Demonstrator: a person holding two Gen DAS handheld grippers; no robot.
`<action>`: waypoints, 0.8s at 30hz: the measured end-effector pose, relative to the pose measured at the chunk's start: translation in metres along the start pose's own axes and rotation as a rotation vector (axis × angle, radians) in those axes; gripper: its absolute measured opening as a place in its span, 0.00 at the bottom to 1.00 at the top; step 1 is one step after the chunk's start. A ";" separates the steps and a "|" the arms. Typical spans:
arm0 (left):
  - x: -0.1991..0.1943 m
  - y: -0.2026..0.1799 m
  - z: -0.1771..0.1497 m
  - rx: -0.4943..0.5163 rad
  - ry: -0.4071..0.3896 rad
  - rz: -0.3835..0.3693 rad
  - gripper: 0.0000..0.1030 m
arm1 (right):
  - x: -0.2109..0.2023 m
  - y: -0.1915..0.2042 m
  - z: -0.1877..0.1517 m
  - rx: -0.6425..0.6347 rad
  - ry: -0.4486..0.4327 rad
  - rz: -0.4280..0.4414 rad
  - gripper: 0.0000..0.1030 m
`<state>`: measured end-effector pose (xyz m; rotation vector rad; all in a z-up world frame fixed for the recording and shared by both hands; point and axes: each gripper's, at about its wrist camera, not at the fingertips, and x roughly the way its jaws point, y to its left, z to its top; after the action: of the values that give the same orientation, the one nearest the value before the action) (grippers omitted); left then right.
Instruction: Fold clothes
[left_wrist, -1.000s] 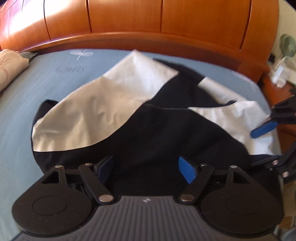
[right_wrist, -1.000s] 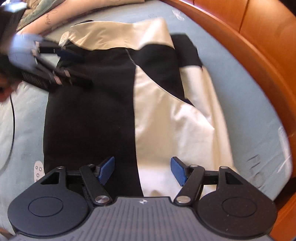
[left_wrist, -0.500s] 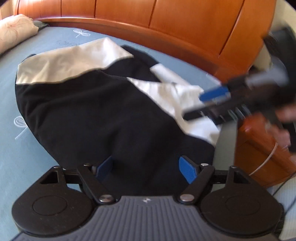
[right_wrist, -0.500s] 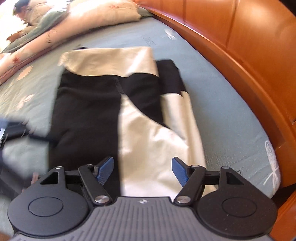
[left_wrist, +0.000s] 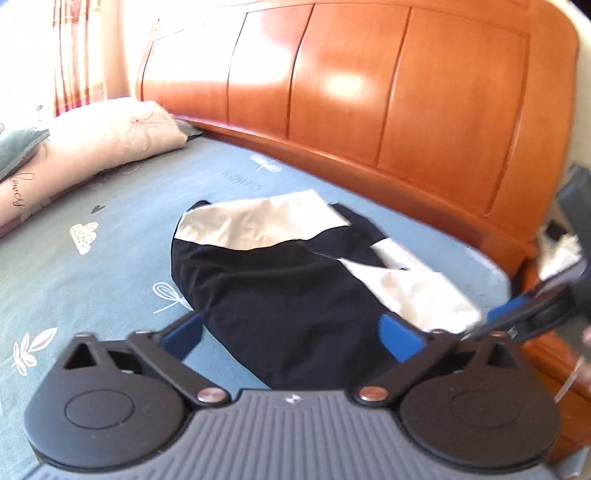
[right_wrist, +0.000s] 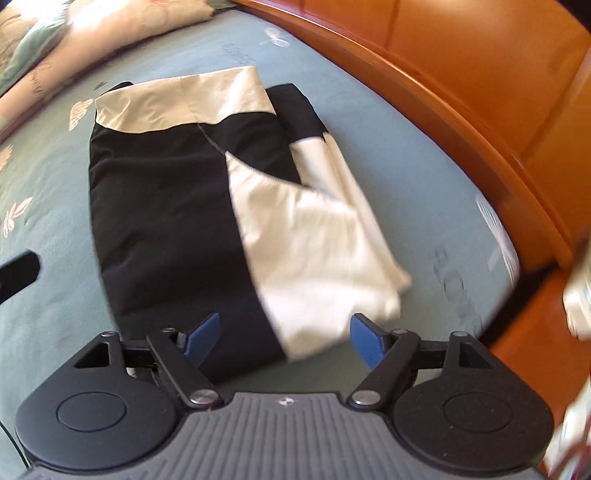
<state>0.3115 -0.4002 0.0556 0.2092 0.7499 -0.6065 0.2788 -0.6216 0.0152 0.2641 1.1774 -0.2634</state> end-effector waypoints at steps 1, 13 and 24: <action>-0.006 0.003 0.001 0.008 0.030 -0.002 0.99 | -0.006 0.007 -0.007 0.025 0.014 -0.007 0.80; -0.057 0.028 0.017 0.054 0.275 -0.005 0.99 | -0.111 0.101 -0.066 0.034 -0.011 -0.053 0.99; -0.049 0.020 0.024 -0.102 0.430 -0.048 0.99 | -0.128 0.094 -0.060 -0.168 0.097 -0.032 1.00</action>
<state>0.3087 -0.3717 0.1059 0.2310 1.2012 -0.5735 0.2123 -0.5047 0.1189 0.1115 1.2933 -0.1801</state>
